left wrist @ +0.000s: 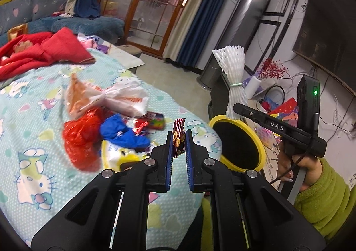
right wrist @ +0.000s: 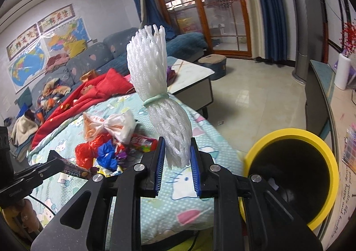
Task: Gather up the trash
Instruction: 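Carry both items over the yellow bin and open both tools to release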
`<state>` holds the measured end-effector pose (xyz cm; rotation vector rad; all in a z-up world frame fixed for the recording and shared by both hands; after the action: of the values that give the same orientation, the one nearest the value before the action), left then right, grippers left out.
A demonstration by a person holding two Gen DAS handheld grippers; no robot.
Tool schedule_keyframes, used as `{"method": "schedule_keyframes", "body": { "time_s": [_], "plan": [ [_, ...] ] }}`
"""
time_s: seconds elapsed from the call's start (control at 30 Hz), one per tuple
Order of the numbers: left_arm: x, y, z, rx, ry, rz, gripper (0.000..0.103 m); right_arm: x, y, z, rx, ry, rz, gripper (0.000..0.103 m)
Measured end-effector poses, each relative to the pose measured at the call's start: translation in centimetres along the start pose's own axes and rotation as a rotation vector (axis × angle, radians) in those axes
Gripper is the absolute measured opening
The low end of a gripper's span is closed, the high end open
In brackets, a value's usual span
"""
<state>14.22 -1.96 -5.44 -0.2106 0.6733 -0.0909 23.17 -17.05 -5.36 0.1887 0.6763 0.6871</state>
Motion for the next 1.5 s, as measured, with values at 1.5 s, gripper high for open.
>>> {"method": "schedule_keyframes", "body": {
  "time_s": [1.5],
  "plan": [
    [10.6, -16.3, -0.4, 0.241, 0.084, -0.183, 0.006, -6.8, -18.7, -4.4, 0.381, -0.049, -0.349, 0.021]
  ]
}}
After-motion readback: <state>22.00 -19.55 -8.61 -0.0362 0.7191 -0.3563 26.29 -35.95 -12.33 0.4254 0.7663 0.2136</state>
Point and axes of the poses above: each gripper's, at about its wrist camera, not at the fingertips, and x roughly the way its jaws point, y to its left, z to its top, the point moved 8 cm from there along x, roughly the way its jaws point, and after that the axes turned 12 degrees about z, right-handed, at the moved point
